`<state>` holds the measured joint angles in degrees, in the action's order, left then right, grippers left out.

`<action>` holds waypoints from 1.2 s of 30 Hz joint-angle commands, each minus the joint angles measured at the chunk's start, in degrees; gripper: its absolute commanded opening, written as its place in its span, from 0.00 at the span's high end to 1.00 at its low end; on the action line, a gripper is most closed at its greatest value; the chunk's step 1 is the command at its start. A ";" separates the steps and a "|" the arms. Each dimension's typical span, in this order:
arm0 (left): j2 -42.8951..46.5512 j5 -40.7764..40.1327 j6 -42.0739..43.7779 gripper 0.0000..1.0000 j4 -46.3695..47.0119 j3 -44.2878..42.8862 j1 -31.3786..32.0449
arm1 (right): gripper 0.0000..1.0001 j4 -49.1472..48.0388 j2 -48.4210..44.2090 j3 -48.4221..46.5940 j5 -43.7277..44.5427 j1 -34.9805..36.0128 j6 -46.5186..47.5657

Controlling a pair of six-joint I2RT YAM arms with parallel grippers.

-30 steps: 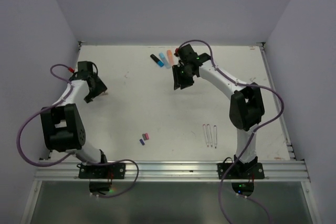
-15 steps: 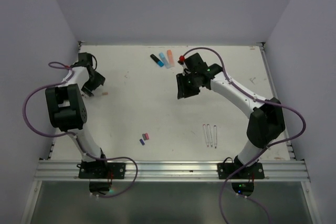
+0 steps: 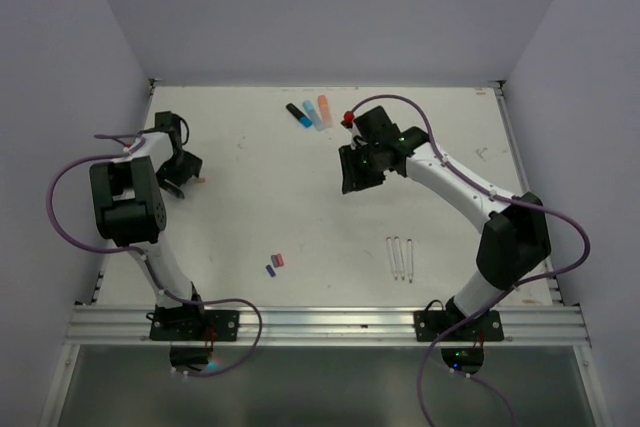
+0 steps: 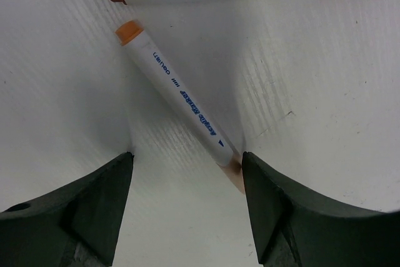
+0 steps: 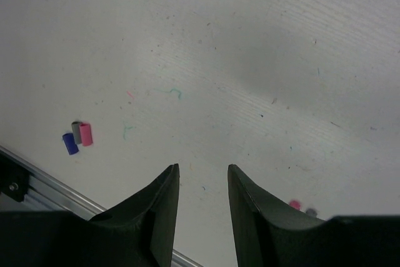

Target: Open the pen caps

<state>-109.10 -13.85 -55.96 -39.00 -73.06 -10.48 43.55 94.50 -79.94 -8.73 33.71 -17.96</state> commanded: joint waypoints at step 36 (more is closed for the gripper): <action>29.87 17.35 -2.84 1.00 5.24 14.97 17.76 | 0.59 -0.67 -18.29 7.87 2.41 -0.05 -8.67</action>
<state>-89.67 -1.98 -60.31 -34.72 -56.01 4.89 42.59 78.24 -71.24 -4.23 33.71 -24.12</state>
